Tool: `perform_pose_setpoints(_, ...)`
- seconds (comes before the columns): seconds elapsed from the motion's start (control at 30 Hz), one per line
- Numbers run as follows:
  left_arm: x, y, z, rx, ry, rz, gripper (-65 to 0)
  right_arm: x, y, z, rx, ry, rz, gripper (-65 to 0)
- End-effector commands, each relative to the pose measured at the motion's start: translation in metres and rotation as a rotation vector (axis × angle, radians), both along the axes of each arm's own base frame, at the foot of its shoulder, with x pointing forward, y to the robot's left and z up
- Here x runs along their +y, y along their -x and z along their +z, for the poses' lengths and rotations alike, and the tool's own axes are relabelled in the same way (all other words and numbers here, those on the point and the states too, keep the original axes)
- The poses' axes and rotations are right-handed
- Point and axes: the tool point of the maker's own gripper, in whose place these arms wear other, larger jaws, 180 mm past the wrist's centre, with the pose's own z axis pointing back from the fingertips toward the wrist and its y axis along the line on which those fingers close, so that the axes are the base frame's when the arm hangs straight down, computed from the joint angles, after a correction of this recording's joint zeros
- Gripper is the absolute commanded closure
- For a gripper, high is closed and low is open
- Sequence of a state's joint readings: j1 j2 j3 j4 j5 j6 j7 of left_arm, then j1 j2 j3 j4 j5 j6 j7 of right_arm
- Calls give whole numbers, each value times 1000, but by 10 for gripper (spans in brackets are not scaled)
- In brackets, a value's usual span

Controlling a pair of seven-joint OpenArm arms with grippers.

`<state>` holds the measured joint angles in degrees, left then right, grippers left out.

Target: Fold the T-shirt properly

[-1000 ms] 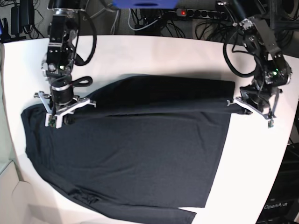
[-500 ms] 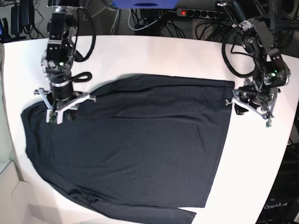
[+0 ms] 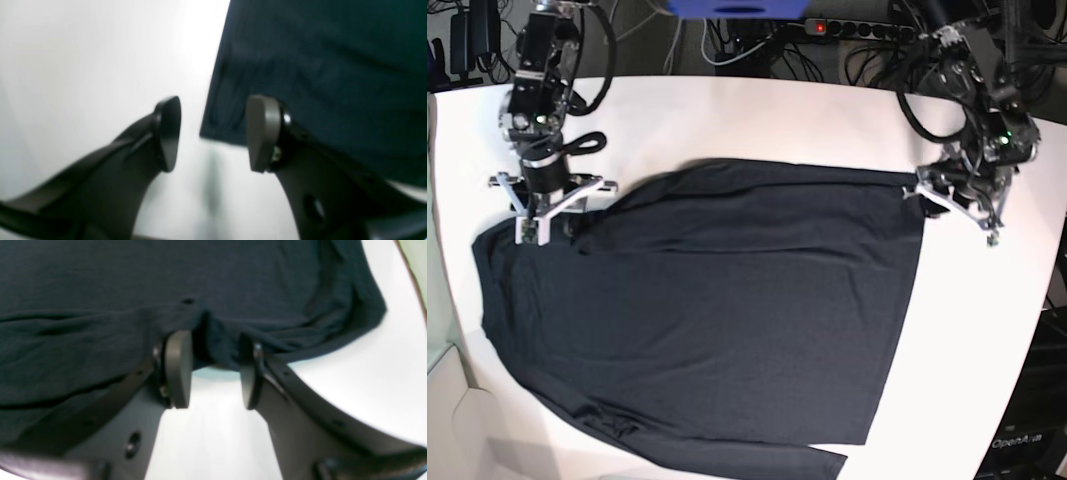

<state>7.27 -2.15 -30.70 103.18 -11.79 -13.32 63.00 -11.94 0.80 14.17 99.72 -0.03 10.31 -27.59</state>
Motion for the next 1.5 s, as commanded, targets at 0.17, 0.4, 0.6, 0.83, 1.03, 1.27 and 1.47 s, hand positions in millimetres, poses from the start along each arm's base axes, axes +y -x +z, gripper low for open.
perform_pose_setpoints(0.17,9,11,2,-66,-34,12,-316,-5,0,10,-35,18,39,-249)
perform_pose_setpoints(0.4,3,21,-10,-155,49,40,-317,-6,2,9,-30,20,50,-249)
perform_pose_setpoints(0.6,2,26,-40,-125,119,82,-317,-7,2,8,-27,21,50,-249)
perform_pose_setpoints(0.83,4,32,-64,-103,143,117,-316,-9,2,9,-25,34,56,-249)
perform_pose_setpoints(1.03,-4,31,-86,-59,191,140,-314,-10,2,9,-23,35,57,-249)
perform_pose_setpoints(1.27,-38,28,-93,-32,230,68,-312,-9,7,6,-13,36,59,-248)
perform_pose_setpoints(1.47,-48,40,-101,3,236,43,-310,-10,7,7,-14,37,57,-248)
